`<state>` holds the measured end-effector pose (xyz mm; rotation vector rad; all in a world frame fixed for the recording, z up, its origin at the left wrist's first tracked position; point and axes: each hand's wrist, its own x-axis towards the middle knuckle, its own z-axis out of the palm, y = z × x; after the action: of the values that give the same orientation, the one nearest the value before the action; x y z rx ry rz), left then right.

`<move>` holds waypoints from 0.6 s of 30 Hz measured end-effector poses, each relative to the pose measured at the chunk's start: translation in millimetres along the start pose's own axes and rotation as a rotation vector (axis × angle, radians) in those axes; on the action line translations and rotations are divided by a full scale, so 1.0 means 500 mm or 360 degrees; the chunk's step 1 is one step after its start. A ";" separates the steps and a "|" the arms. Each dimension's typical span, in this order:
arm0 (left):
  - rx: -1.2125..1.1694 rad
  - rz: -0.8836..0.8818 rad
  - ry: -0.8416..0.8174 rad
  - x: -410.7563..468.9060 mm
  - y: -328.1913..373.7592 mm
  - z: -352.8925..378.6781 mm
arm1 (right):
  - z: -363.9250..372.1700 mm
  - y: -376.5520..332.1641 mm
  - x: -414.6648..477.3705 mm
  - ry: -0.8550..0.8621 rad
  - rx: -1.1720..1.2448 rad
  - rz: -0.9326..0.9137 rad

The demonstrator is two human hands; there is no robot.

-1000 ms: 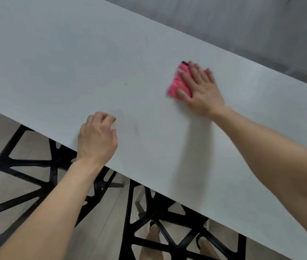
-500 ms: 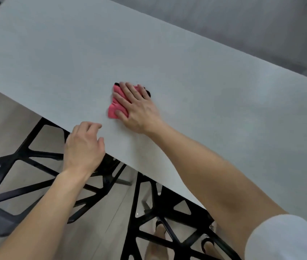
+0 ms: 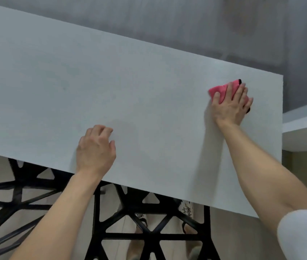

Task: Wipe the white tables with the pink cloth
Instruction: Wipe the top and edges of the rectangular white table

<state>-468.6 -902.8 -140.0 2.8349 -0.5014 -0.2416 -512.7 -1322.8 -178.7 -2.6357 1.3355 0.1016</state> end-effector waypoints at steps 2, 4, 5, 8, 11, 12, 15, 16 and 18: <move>0.0031 -0.0085 0.0004 -0.025 -0.031 -0.016 | 0.027 -0.107 -0.063 -0.0007 0.0019 -0.0203; 0.0090 -0.0180 0.0023 -0.060 -0.078 -0.036 | 0.062 -0.240 -0.174 -0.0066 0.0040 -0.0604; 0.0122 -0.0228 0.0034 -0.081 -0.101 -0.046 | 0.083 -0.306 -0.245 -0.0112 0.0050 -0.0826; 0.0236 -0.0385 0.0043 -0.141 -0.149 -0.077 | 0.122 -0.434 -0.464 -0.0342 -0.0001 -0.1456; 0.0332 -0.0468 0.0014 -0.181 -0.152 -0.098 | 0.142 -0.413 -0.554 -0.0383 -0.0074 -0.1631; 0.0352 -0.0482 0.0009 -0.189 -0.141 -0.099 | 0.142 -0.381 -0.553 -0.0373 -0.0078 -0.1654; 0.0381 -0.0432 -0.0028 -0.191 -0.069 -0.085 | 0.122 -0.239 -0.527 -0.0376 -0.0084 -0.1711; 0.0382 -0.0389 -0.0049 -0.186 -0.032 -0.075 | 0.112 -0.177 -0.515 -0.0379 -0.0076 -0.1701; 0.0369 -0.0283 -0.0082 -0.172 0.057 -0.052 | 0.088 -0.039 -0.485 -0.0358 -0.0063 -0.1639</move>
<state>-551.9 -892.8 -97.3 3.1110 -0.3043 -0.3087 -639.9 -1110.6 -184.3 -2.8681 -0.1693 0.2559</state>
